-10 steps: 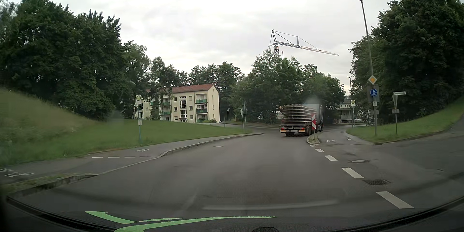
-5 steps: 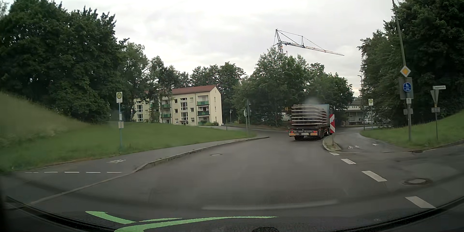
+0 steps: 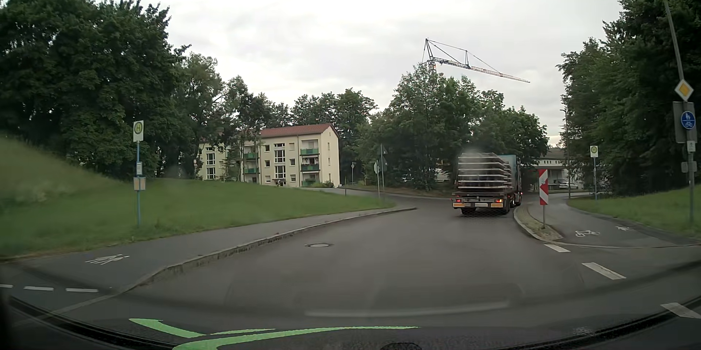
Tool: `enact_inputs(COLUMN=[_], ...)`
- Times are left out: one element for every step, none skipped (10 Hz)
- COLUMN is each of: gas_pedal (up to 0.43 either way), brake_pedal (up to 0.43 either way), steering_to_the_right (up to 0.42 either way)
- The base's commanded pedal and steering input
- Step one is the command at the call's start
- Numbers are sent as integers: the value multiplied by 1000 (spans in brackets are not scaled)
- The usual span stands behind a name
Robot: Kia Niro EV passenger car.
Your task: Follow the waypoints while adhering to traffic rules and regulations
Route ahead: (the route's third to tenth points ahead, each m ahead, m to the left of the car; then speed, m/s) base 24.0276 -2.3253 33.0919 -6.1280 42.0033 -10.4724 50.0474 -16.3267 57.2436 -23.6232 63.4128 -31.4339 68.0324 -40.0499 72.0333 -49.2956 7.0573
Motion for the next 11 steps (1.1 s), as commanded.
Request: enact_inputs(gas_pedal=[47, 47, 39, 20, 8, 8, 8, 8, 0, 0, 0], brake_pedal=[0, 0, 0, 0, 0, 0, 0, 0, 0, 0, 0], steering_to_the_right=[-8, -4, -2, -2, -1, 0, 1, 2, 6, 12, 18])
